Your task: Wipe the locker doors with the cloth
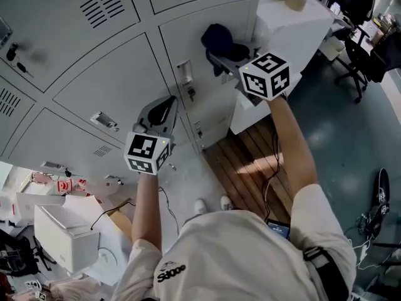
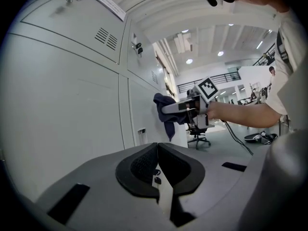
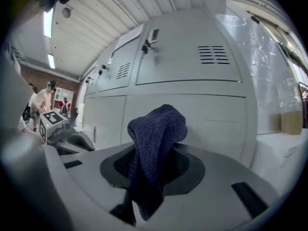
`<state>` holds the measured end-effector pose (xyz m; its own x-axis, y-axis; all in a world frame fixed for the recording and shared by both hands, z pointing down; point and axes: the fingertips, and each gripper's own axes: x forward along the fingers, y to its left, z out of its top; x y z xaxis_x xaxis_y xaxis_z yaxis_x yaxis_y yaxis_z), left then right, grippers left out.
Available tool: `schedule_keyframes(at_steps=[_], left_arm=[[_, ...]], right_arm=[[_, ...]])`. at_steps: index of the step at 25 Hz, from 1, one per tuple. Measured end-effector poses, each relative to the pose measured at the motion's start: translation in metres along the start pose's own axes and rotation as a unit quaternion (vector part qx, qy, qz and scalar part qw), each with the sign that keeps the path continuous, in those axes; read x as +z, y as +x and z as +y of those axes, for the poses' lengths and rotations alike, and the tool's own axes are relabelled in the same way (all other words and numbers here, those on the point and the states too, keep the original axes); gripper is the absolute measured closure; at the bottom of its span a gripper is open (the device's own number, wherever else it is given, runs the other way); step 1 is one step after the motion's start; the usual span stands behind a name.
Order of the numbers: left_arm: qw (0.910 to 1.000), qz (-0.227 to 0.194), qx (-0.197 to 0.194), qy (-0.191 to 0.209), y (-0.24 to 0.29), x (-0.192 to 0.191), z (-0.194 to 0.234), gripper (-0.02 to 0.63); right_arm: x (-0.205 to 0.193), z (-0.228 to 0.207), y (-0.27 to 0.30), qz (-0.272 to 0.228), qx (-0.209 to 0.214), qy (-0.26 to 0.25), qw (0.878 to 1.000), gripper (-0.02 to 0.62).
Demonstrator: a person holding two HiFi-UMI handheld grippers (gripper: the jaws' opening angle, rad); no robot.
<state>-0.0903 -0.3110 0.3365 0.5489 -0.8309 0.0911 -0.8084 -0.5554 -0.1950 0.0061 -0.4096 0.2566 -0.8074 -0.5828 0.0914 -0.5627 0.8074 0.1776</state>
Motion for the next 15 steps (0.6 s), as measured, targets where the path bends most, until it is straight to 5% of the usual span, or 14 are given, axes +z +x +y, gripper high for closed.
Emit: schedule_keyframes(at_steps=[6, 15], left_arm=[[0.9998, 0.002, 0.02, -0.004, -0.028, -0.003, 0.005, 0.588], [0.9986, 0.018, 0.047, -0.014, -0.06, -0.022, 0.018, 0.588]], right_arm=[[-0.013, 0.069, 0.044, 0.011, 0.049, -0.024, 0.998, 0.486], [-0.024, 0.075, 0.076, -0.002, 0.043, 0.013, 0.999, 0.488]])
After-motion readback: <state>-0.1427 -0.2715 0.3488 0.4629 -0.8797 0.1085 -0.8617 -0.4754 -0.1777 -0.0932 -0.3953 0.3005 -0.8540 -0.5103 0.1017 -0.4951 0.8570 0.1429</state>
